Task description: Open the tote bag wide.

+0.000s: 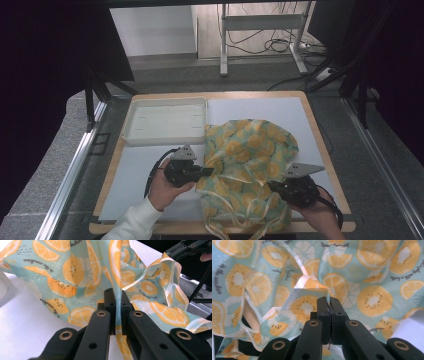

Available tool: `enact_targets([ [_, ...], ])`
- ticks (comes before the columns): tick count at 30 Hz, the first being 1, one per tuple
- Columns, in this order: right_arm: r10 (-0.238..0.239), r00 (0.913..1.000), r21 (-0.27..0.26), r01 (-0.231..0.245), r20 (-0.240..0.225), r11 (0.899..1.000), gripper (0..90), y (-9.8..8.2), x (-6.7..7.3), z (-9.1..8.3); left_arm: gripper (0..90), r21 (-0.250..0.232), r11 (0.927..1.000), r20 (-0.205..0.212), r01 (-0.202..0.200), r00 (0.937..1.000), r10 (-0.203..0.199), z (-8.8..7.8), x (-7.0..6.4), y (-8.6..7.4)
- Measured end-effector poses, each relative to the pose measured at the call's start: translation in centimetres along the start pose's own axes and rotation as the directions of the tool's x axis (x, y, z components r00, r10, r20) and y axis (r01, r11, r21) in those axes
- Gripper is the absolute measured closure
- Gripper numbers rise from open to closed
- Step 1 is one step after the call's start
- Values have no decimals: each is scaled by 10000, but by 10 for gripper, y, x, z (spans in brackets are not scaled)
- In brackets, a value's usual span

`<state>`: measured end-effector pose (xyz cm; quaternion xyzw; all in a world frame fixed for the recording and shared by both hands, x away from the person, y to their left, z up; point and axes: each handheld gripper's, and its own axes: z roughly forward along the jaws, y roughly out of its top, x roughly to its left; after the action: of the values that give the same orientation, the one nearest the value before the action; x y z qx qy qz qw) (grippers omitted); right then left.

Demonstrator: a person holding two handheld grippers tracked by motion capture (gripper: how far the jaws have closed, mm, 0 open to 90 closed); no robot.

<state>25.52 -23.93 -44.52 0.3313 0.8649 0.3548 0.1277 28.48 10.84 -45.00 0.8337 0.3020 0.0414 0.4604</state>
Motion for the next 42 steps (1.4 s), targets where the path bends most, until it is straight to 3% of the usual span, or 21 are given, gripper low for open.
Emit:
enact_targets([
  [31, 145, 9993, -342, -133, 342, 9993, 870, 11, -9, 0, 900, -293, 9994, 4, 207, 9998, -207, -7, 7, 2],
  [42, -29, 9994, -571, 49, 353, 9984, 870, 31, -12, 2, 900, -499, 9987, -27, 107, 9999, -109, -11, 7, 12],
])
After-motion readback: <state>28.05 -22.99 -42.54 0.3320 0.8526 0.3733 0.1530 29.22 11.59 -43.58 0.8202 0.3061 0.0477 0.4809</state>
